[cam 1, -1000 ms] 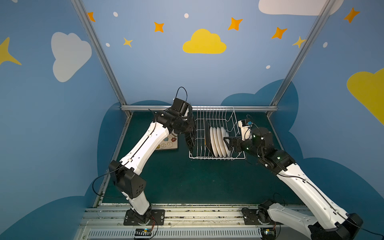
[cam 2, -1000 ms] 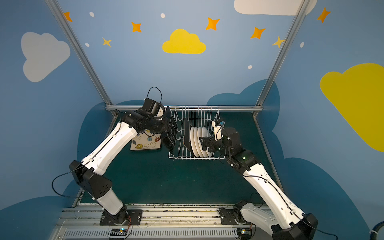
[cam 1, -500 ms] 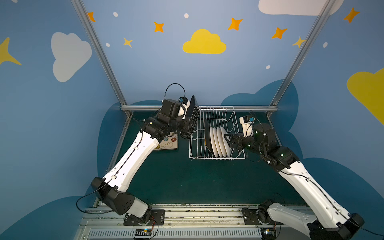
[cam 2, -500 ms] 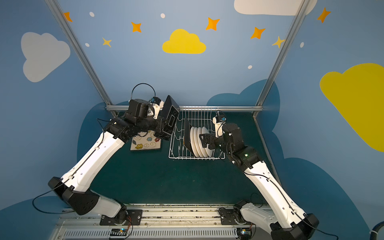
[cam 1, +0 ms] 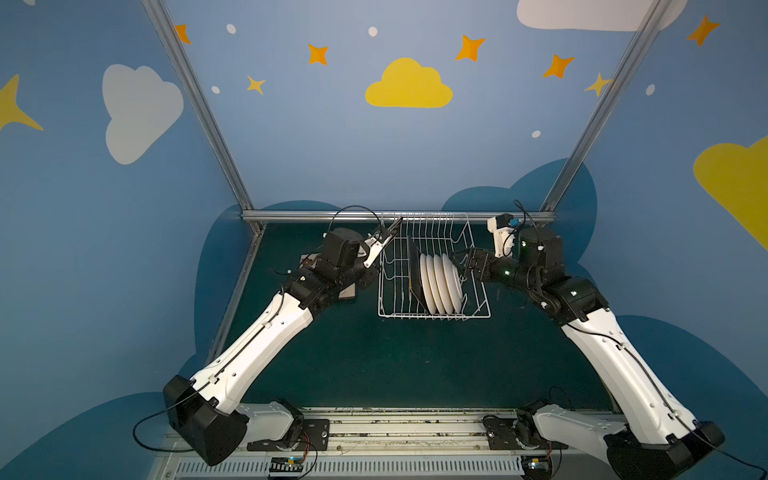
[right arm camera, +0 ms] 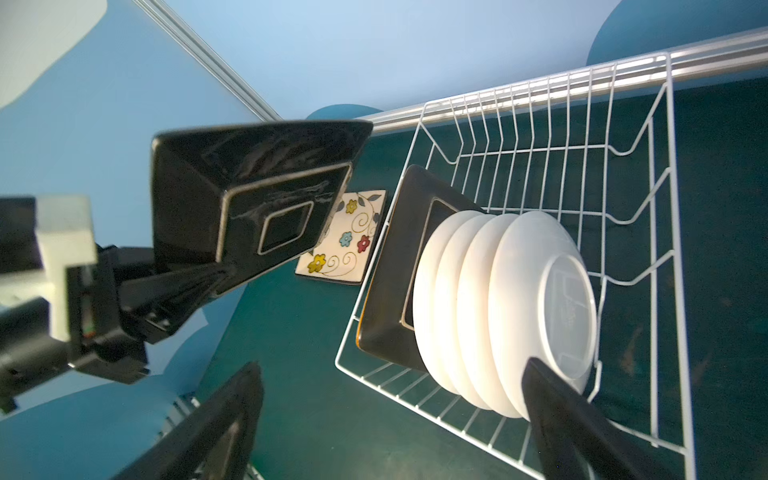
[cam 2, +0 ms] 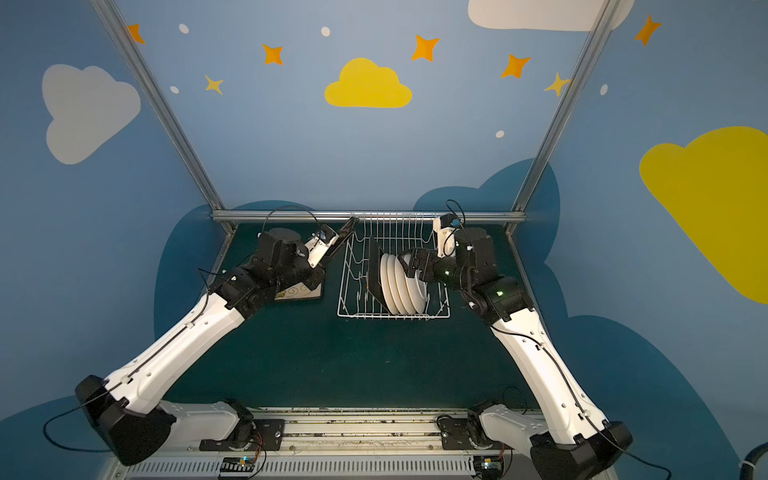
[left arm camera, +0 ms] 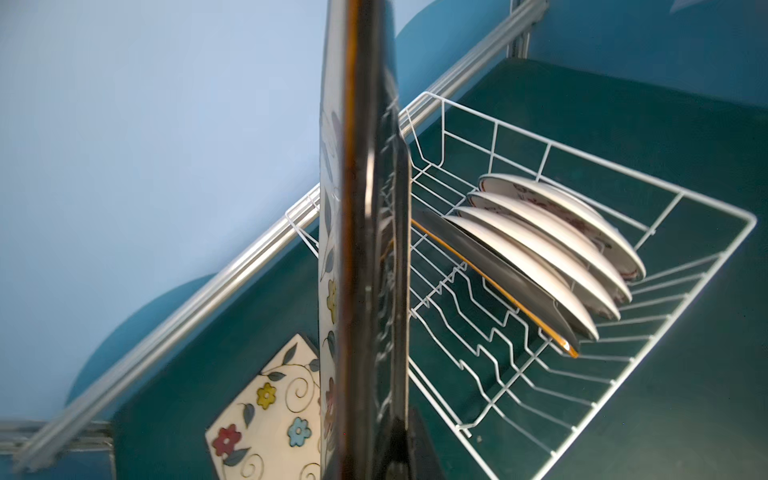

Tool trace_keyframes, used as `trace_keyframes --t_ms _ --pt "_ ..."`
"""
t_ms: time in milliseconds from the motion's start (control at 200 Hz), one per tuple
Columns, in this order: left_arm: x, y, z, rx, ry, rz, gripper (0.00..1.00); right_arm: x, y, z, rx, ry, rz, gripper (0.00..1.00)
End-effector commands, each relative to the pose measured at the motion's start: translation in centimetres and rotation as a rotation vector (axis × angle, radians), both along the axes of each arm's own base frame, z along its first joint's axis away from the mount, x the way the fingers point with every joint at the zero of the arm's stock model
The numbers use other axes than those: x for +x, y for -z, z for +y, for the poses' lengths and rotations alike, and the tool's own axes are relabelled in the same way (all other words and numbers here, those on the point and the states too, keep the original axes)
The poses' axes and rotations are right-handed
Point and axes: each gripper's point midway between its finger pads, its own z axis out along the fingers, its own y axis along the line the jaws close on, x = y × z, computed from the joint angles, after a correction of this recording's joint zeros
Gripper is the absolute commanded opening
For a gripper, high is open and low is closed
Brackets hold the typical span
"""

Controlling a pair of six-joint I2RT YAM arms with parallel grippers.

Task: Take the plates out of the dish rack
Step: 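Tilt the plate flat toward the right gripper while the right gripper grasps its far edge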

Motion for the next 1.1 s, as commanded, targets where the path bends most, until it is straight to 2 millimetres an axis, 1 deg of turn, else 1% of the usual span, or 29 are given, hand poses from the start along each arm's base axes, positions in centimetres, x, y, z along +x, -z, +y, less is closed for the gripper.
trace_keyframes --t_ms 0,125,230,280,451,566,736,831,961,1096 --pt "-0.3 -11.0 -1.0 -0.035 0.071 -0.448 0.03 0.0 -1.4 0.4 0.107 -0.012 0.069 0.97" --pt "-0.7 -10.1 -1.9 0.065 0.111 -0.528 0.03 0.8 -1.5 0.5 0.198 0.010 0.137 0.96" --pt "-1.1 -9.9 -2.6 0.100 0.142 -0.595 0.03 1.4 -1.2 1.6 0.285 -0.018 0.200 0.96" --pt "-1.4 -10.2 -2.8 0.107 0.152 -0.634 0.03 1.7 -0.9 2.0 0.310 -0.024 0.234 0.96" --pt "-2.5 -10.6 -3.6 0.115 0.195 -0.734 0.03 2.7 0.2 2.8 0.351 -0.021 0.316 0.96" --pt "-3.3 -10.9 -3.9 0.118 0.219 -0.792 0.03 3.2 1.0 3.2 0.357 -0.017 0.357 0.94" --pt "-3.7 -11.1 -4.1 0.142 0.224 -0.838 0.03 3.7 1.6 4.2 0.381 -0.061 0.395 0.90" --pt "-3.8 -11.0 -4.3 0.148 0.229 -0.857 0.03 3.9 1.8 4.9 0.393 -0.092 0.424 0.85" --pt "-3.8 -10.7 -4.6 0.161 0.238 -0.863 0.03 4.2 2.5 5.6 0.420 -0.093 0.503 0.70" --pt "-3.8 -10.3 -5.1 0.186 0.248 -0.868 0.03 4.3 2.5 6.1 0.425 -0.098 0.505 0.60"
